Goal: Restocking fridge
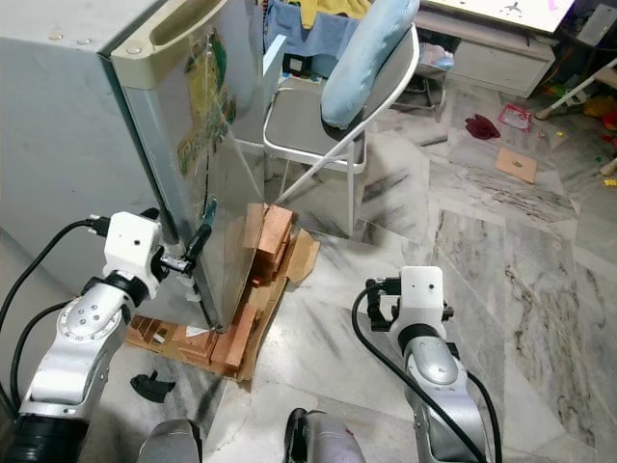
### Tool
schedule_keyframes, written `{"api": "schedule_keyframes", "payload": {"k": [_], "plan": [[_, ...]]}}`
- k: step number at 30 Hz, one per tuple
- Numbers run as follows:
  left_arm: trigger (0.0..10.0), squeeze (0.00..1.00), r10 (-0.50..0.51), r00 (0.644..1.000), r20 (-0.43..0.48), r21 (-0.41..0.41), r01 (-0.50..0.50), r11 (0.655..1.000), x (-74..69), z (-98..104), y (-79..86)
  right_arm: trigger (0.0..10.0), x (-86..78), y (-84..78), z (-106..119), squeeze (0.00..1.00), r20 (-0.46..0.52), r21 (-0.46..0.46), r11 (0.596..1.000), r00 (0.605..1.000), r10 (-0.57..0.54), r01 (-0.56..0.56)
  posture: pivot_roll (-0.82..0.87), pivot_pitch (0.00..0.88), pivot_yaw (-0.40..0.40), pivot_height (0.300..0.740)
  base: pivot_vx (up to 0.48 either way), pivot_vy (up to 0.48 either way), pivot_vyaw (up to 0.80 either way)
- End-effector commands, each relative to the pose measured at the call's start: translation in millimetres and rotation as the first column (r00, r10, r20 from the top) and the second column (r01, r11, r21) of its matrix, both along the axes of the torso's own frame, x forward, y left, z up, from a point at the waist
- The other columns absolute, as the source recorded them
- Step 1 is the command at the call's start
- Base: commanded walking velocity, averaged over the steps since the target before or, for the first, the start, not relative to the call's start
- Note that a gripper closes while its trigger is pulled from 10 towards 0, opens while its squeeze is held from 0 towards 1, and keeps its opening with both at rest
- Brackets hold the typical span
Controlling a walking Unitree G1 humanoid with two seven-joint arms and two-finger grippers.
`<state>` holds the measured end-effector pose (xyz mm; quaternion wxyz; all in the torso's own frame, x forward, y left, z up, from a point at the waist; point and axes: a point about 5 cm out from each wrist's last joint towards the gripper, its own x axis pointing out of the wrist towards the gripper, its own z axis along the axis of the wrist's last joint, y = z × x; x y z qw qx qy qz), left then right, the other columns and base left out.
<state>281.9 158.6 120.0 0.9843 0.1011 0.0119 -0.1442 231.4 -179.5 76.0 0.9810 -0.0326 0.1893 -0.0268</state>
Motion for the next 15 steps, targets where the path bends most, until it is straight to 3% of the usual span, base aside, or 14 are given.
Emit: {"api": "schedule_keyframes", "payload": {"k": [1,10,14,15], "plan": [[10.0,0.0,-0.02,1.0,-0.003,0.012,0.02,1.0,1.6,-2.5,-5.9,10.0,-0.1,-1.8,-1.4,0.0,-0.007,-0.004,1.0,1.0,-0.008,0.008,0.04,0.122,-0.106,0.74,0.0,0.0,0.0],[10.0,0.0,-0.033,0.999,0.012,0.003,0.033,0.999,10.3,-0.7,-13.7,10.0,0.2,-2.6,-0.7,0.0,-0.005,-0.004,1.0,1.0,-0.01,0.01,0.04,0.122,-0.105,0.74,0.0,0.0,0.0],[10.0,0.0,-0.063,0.998,0.028,-0.016,0.063,0.998,17.6,2.6,-26.3,10.0,0.0,-2.3,-0.8,0.0,-0.004,-0.003,1.0,1.0,-0.009,0.009,0.04,0.12,-0.105,0.74,0.0,0.0,0.0],[10.0,0.0,-0.099,0.994,0.038,-0.026,0.1,0.995,20.7,6.0,-37.1,10.0,-0.3,-2.2,-1.0,0.0,-0.006,-0.002,1.0,1.0,-0.01,0.01,0.04,0.12,-0.105,0.74,0.0,0.0,0.0]]}}
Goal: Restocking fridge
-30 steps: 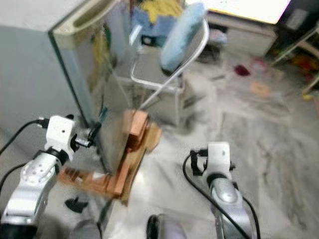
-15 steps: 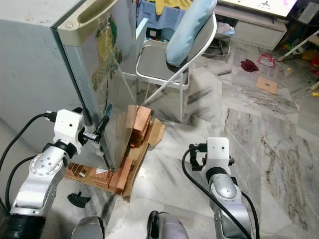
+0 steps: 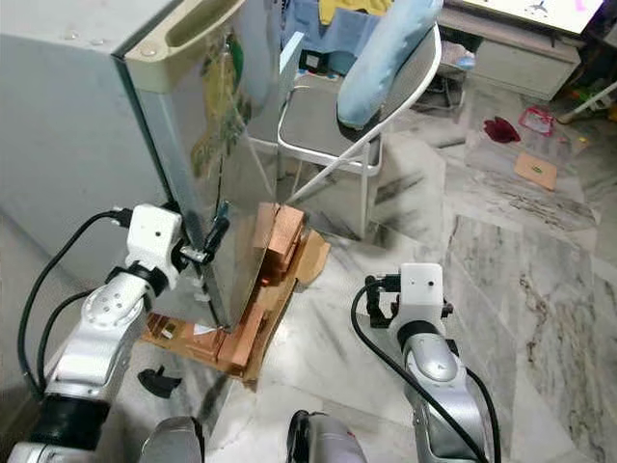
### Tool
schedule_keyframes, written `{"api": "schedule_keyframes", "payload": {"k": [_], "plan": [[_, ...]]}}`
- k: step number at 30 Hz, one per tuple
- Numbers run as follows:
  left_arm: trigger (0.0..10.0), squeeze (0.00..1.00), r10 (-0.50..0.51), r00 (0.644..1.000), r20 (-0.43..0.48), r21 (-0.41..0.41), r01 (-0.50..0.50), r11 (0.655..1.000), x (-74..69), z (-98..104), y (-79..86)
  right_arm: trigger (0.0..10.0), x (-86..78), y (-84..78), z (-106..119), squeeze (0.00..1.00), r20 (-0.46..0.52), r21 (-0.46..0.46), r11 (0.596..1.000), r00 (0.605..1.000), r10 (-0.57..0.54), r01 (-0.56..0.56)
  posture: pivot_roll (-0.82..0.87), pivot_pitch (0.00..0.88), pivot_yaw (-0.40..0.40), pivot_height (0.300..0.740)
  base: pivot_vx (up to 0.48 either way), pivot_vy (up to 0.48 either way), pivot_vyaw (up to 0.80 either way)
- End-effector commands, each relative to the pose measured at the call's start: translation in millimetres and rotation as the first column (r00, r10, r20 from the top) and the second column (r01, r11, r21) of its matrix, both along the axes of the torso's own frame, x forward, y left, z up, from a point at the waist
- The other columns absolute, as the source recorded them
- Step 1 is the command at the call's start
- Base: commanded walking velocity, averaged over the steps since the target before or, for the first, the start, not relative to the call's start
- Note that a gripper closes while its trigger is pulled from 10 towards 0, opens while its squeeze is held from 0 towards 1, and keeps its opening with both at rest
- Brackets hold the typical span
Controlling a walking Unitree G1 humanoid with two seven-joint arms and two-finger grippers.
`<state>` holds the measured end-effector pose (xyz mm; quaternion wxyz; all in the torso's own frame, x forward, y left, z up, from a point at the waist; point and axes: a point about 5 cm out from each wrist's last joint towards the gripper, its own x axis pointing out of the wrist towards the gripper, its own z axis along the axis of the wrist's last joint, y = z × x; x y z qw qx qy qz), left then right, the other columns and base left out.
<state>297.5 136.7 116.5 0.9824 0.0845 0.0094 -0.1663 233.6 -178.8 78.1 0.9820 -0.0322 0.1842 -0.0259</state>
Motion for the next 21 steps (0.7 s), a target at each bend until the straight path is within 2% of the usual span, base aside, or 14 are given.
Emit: {"api": "schedule_keyframes", "payload": {"k": [1,2,3,6,7,9,10,12,14,15,17,21], "plan": [[10.0,0.0,-0.108,0.993,0.055,0.005,0.108,0.994,6.4,13.6,-27.7,10.0,-2.9,-2.9,-3.4,0.0,-0.017,-0.002,1.0,1.0,-0.011,0.011,0.04,0.119,-0.107,0.74,0.0,0.0,0.0],[10.0,0.0,-0.146,0.987,0.065,0.007,0.146,0.989,6.9,16.5,-36.1,10.0,-3.3,-2.8,-3.6,0.0,-0.018,-0.002,1.0,1.0,-0.011,0.011,0.04,0.119,-0.107,0.74,0.0,0.0,0.0],[10.0,0.0,-0.279,0.954,0.108,0.037,0.276,0.96,4.5,26.4,-62.7,10.0,-5.9,-2.9,-4.3,0.0,-0.024,-0.01,1.0,1.0,-0.008,0.008,0.04,0.117,-0.111,0.74,0.0,0.0,0.0],[10.0,0.0,-0.421,0.894,0.156,0.058,0.417,0.907,-2.4,40.2,-96.1,10.0,-10.7,-4.3,-4.0,0.0,-0.027,-0.032,0.999,0.999,-0.017,0.016,0.04,0.112,-0.114,0.74,0.0,0.0,0.0],[10.0,0.0,-0.503,0.848,0.168,0.044,0.503,0.863,-9.7,48.3,-120.7,10.0,-16.1,-9.9,-2.3,0.0,-0.027,-0.06,0.996,0.998,-0.063,0.061,0.04,0.11,-0.114,0.74,0.0,0.0,0.0],[10.0,0.0,-0.556,0.812,0.178,0.049,0.557,0.829,-16.6,52.0,-135.5,10.0,-20.7,-14.8,-1.5,0.0,-0.027,-0.074,0.992,0.995,-0.101,0.099,0.03,0.109,-0.113,0.74,0.0,0.0,0.0],[10.0,0.0,-0.602,0.779,0.176,0.027,0.608,0.794,-24.3,52.7,-147.2,10.0,-26.2,-21.0,-1.2,0.0,-0.027,-0.094,0.986,0.99,-0.141,0.138,0.02,0.109,-0.109,0.74,0.0,0.0,0.0],[10.0,0.0,-0.623,0.766,0.16,-0.016,0.633,0.774,-28.3,51.2,-151.8,10.0,-29.5,-24.8,-1.1,0.0,-0.027,-0.106,0.981,0.986,-0.167,0.164,0.01,0.108,-0.105,0.74,0.0,0.0,0.0],[10.0,0.0,-0.617,0.772,0.156,-0.016,0.626,0.78,-29.0,47.6,-151.2,10.0,-32.1,-28.1,-2.0,0.0,-0.03,-0.095,0.977,0.98,-0.195,0.191,0.01,0.11,-0.098,0.74,0.0,0.0,0.0],[10.0,0.0,-0.606,0.781,0.151,-0.008,0.614,0.789,-28.0,44.3,-148.5,10.0,-33.1,-29.2,-2.6,0.0,-0.034,-0.091,0.975,0.978,-0.205,0.202,0.01,0.11,-0.098,0.74,0.0,0.0,0.0],[10.0,0.0,-0.545,0.827,0.139,0.007,0.55,0.835,-19.0,36.8,-131.0,10.0,-33.6,-29.6,-2.0,0.0,-0.027,-0.092,0.971,0.974,-0.225,0.221,0.01,0.112,-0.095,0.74,0.0,0.0,0.0],[10.0,0.0,-0.481,0.869,0.117,-0.012,0.485,0.874,-10.2,32.6,-108.8,10.0,-33.1,-26.2,-2.5,0.0,-0.03,-0.087,0.971,0.974,-0.227,0.223,0.03,0.112,-0.098,0.74,0.0,-0.409,-0.15]]}}
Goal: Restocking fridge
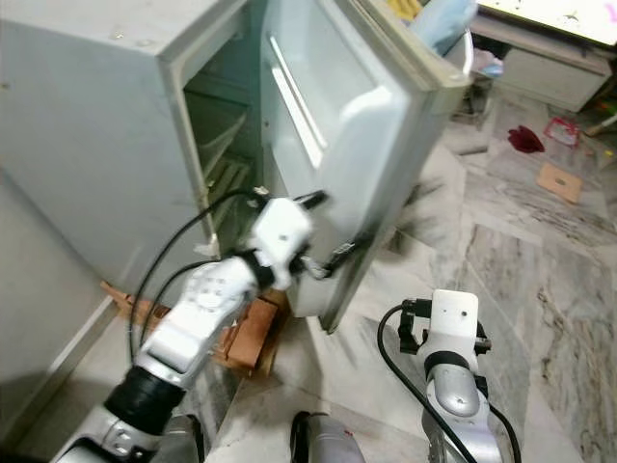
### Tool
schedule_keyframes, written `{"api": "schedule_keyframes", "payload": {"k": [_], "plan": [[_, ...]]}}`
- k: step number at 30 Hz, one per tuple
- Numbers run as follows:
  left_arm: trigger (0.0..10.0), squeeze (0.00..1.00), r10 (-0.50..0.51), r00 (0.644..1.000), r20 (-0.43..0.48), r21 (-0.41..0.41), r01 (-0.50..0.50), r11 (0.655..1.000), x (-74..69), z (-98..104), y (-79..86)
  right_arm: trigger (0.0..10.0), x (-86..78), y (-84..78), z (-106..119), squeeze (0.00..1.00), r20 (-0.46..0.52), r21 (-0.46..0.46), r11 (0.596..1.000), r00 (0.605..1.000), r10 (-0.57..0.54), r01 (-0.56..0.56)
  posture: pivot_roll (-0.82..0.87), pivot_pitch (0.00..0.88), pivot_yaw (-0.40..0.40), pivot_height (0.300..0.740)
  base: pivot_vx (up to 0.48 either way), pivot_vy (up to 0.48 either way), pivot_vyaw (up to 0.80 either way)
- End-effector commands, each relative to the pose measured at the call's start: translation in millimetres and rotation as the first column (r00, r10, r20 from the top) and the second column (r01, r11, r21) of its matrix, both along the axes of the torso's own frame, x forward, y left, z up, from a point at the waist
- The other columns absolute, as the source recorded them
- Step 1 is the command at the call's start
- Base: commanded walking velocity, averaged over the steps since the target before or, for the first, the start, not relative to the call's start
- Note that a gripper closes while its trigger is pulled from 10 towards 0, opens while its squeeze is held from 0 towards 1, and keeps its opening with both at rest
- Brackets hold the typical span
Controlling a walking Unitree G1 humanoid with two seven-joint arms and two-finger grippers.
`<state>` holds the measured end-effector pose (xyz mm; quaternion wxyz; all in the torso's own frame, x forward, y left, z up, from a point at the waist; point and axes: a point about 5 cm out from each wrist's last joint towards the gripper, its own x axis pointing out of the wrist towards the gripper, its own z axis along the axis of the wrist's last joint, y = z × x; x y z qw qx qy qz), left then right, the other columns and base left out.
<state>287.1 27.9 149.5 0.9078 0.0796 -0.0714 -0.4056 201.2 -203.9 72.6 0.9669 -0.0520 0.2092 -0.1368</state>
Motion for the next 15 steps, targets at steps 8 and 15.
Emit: {"api": "schedule_keyframes", "payload": {"k": [8,15], "plan": [[10.0,0.0,0.106,0.994,0.0,-0.002,-0.106,0.994,4.9,-4.7,24.1,10.0,14.9,3.3,5.7,0.0,0.038,0.011,1.0,0.999,0.002,-0.003,0.04,0.113,-0.105,0.74,0.0,-0.445,-0.15],[10.0,0.0,0.156,0.987,-0.025,0.014,-0.156,0.988,0.6,-15.0,37.3,10.0,17.9,5.8,4.2,0.0,0.041,0.016,1.0,0.999,0.009,-0.009,0.04,0.112,-0.105,0.74,0.0,-0.476,0.0]]}}
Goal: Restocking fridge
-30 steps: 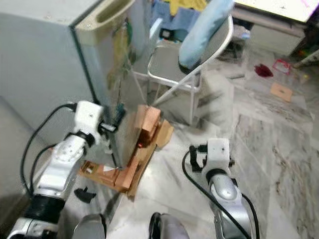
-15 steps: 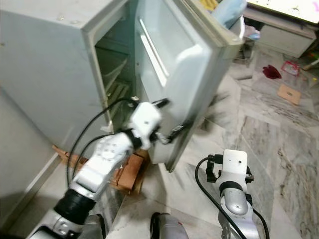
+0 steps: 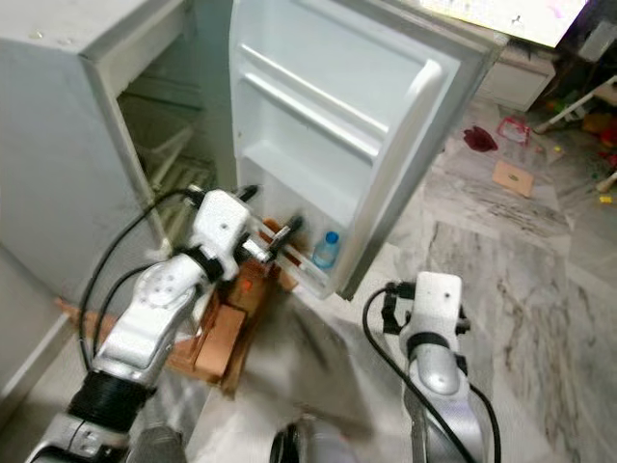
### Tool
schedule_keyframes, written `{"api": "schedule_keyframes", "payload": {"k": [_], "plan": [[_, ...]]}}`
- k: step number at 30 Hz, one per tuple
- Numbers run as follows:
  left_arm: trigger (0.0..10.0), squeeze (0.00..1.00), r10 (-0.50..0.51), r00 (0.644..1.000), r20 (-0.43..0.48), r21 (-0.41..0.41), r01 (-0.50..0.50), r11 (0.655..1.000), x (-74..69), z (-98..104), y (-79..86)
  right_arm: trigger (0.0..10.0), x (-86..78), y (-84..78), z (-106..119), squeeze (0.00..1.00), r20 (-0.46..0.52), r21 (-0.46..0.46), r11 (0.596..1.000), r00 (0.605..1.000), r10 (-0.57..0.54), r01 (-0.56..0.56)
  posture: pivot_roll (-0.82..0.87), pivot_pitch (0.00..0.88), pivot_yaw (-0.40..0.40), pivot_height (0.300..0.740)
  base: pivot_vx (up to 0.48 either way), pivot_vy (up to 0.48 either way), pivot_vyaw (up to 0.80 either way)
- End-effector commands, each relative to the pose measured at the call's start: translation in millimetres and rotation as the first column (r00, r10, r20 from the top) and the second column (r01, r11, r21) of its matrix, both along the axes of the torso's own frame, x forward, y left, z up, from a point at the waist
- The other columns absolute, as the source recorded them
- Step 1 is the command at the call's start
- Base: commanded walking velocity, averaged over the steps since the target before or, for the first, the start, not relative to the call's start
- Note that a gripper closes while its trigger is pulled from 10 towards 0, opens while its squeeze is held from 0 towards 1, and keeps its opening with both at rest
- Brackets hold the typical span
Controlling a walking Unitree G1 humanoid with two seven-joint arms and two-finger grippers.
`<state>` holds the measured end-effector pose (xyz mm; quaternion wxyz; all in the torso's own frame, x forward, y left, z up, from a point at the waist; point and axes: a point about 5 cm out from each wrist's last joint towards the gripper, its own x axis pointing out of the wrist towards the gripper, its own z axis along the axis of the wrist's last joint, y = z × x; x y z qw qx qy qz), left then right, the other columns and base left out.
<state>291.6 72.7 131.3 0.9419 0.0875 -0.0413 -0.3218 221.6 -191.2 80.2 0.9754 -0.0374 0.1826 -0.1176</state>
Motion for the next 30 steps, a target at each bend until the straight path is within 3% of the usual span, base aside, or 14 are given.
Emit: {"api": "schedule_keyframes", "payload": {"k": [1,6,11,13,14,17,19,25,30], "plan": [[10.0,0.0,-0.024,1.0,0.009,-0.005,0.024,1.0,-5.8,0.5,-5.1,10.0,-2.5,-7.0,-4.0,0.0,-0.017,-0.012,1.0,0.999,-0.027,0.027,0.03,0.113,-0.103,0.74,0.0,-0.48,0.0],[10.0,0.0,-0.002,1.0,-0.002,-0.005,0.002,1.0,-9.1,-4.2,-0.9,10.0,-0.6,-6.3,-4.5,0.0,-0.014,-0.008,1.0,1.0,-0.026,0.026,0.03,0.11,-0.105,0.74,0.0,-0.48,0.0],[10.0,0.0,0.122,0.992,-0.012,0.0,-0.122,0.993,-6.3,-10.2,25.8,10.0,4.2,-3.4,-1.9,0.0,0.016,0.014,1.0,1.0,-0.024,0.024,0.03,0.105,-0.1,0.74,0.0,-0.48,0.0],[10.0,0.0,0.213,0.977,-0.013,0.007,-0.213,0.977,-4.7,-11.7,44.8,10.0,7.6,-1.7,0.8,0.0,0.04,0.028,1.0,0.999,-0.013,0.012,0.04,0.105,-0.098,0.74,0.0,-0.48,0.0],[10.0,0.0,0.304,0.953,-0.01,0.017,-0.304,0.952,-4.6,-11.5,64.3,10.0,11.2,2.4,4.2,0.0,0.068,0.04,0.999,0.998,0.015,-0.018,0.05,0.109,-0.095,0.74,0.0,-0.48,0.0],[10.0,0.0,0.392,0.92,-0.01,0.014,-0.392,0.92,-5.2,-9.7,81.9,10.0,15.6,8.2,6.6,0.0,0.092,0.046,0.997,0.994,0.059,-0.063,0.06,0.113,-0.094,0.74,0.0,-0.48,0.0],[10.0,0.0,0.475,0.88,-0.014,0.005,-0.475,0.88,-7.1,-6.6,95.3,10.0,20.1,14.6,7.8,0.0,0.1,0.049,0.994,0.991,0.089,-0.094,0.09,0.124,-0.098,0.74,0.0,-0.476,0.0],[10.0,0.0,0.569,0.822,0.011,0.006,-0.569,0.822,-18.3,1.4,111.6,10.0,33.0,29.6,15.7,0.0,0.146,0.098,0.986,0.982,0.122,-0.137,0.11,0.147,-0.095,0.74,0.0,-0.472,0.0],[10.0,0.0,0.561,0.827,-0.033,0.033,-0.56,0.828,-24.8,-11.4,106.6,10.0,34.6,36.0,17.0,0.0,0.163,0.076,0.98,0.971,0.172,-0.186,0.09,0.14,-0.103,0.74,0.0,-0.463,0.0]]}}
